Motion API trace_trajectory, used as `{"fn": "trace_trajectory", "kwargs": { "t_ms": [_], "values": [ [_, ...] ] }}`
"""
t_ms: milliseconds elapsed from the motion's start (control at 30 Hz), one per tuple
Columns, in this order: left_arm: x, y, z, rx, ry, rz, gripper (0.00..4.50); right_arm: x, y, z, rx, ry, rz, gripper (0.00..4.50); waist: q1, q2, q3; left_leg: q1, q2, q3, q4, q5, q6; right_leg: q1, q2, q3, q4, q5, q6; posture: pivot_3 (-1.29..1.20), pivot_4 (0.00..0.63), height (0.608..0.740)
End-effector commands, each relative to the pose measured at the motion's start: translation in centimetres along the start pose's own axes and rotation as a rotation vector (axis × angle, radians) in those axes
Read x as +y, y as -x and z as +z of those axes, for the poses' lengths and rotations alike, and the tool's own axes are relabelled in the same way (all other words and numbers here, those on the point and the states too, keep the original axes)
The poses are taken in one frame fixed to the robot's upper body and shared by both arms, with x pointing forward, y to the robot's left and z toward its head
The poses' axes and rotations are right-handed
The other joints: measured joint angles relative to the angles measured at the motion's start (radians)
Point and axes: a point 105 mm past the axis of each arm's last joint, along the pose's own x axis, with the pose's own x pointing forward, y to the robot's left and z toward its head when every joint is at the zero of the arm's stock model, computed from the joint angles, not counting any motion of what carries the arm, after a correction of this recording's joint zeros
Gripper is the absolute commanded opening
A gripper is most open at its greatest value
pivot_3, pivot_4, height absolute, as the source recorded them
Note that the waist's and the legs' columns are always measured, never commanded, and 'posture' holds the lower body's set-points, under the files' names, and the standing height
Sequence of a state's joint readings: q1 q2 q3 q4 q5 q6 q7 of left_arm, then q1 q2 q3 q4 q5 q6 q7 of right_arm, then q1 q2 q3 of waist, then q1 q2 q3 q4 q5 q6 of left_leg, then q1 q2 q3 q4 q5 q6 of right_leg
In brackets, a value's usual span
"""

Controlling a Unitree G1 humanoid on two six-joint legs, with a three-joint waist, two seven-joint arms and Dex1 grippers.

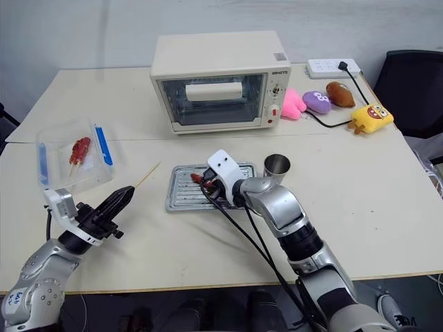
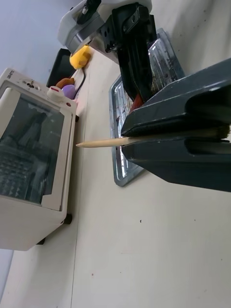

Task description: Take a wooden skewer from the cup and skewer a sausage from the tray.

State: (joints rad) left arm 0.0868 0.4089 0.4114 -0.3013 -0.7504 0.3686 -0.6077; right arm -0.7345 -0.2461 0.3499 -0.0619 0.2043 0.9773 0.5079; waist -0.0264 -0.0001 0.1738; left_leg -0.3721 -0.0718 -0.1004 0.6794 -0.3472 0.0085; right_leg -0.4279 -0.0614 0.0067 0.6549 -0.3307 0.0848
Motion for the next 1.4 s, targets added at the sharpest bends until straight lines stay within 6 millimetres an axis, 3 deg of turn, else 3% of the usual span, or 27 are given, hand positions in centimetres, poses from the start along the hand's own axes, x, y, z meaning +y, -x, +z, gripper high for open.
{"fn": "trace_trajectory", "kwargs": {
  "t_ms": [33, 200, 333, 500, 800, 967, 1167, 1400],
  "values": [
    [-0.5, -0.1, 1.4, -0.030, -0.033, -0.041, 0.00, 1.0, 2.7, 3.5, -0.171, 0.113, 0.132, 0.87, 0.000, 0.000, 0.000, 0.000, 0.000, 0.000, 0.000, 0.000, 0.000, 0.000, 0.000, 0.000, 0.000, 0.000, 0.000, 0.00, 0.150, 0.740],
    [-0.7, 0.3, 1.8, 0.025, -0.040, -0.134, 0.00, 2.7, 8.4, 5.4, -0.292, 0.232, 0.382, 0.87, 0.002, 0.000, 0.000, 0.000, 0.000, 0.000, 0.000, 0.000, 0.000, 0.000, 0.000, 0.000, -0.001, 0.000, 0.000, 0.00, 0.150, 0.740],
    [0.0, 0.2, 2.4, 0.046, -0.053, -0.173, 0.00, 1.6, 9.6, 3.6, -0.242, 0.246, 0.370, 0.87, 0.004, 0.000, 0.000, 0.000, 0.001, 0.000, -0.001, 0.000, 0.000, 0.002, 0.000, 0.000, -0.003, 0.000, 0.000, 0.00, 0.150, 0.740],
    [0.1, -0.4, 2.4, 0.050, -0.057, -0.197, 0.00, 1.2, 8.9, 1.4, -0.205, 0.231, 0.343, 0.87, 0.003, 0.000, 0.000, 0.000, 0.000, 0.000, -0.001, 0.000, 0.000, 0.001, 0.000, 0.000, -0.003, 0.000, 0.000, 0.00, 0.150, 0.740],
    [0.1, -0.4, 2.1, 0.060, -0.057, -0.212, 0.00, -0.4, 7.0, 1.0, -0.267, 0.206, 0.200, 0.87, 0.003, 0.000, 0.000, 0.000, 0.001, 0.000, -0.001, 0.000, 0.000, 0.001, 0.000, 0.000, -0.003, 0.000, 0.000, 0.00, 0.150, 0.740],
    [0.0, -0.6, 2.0, 0.056, -0.057, -0.215, 0.00, 0.0, 5.6, 0.1, -0.252, 0.194, 0.197, 0.87, 0.003, 0.000, 0.000, 0.000, 0.000, 0.000, -0.001, 0.000, 0.000, 0.001, 0.000, 0.000, -0.002, 0.000, 0.000, 0.00, 0.150, 0.740],
    [-0.1, -0.7, 1.9, 0.045, -0.053, -0.214, 0.00, -0.2, 4.8, -3.0, -0.069, 0.185, 0.216, 0.87, 0.003, 0.000, 0.000, 0.000, 0.000, 0.000, 0.000, 0.000, 0.000, 0.001, 0.000, 0.000, -0.002, 0.000, 0.000, 0.00, 0.150, 0.740],
    [-0.2, -1.0, 1.7, 0.033, -0.048, -0.214, 0.00, -1.0, 5.2, -3.3, -0.008, 0.302, 0.222, 2.46, 0.004, 0.000, 0.000, 0.000, 0.000, 0.000, 0.000, 0.000, 0.000, 0.001, 0.000, 0.000, -0.002, 0.000, 0.000, 0.00, 0.150, 0.740]
  ]
}}
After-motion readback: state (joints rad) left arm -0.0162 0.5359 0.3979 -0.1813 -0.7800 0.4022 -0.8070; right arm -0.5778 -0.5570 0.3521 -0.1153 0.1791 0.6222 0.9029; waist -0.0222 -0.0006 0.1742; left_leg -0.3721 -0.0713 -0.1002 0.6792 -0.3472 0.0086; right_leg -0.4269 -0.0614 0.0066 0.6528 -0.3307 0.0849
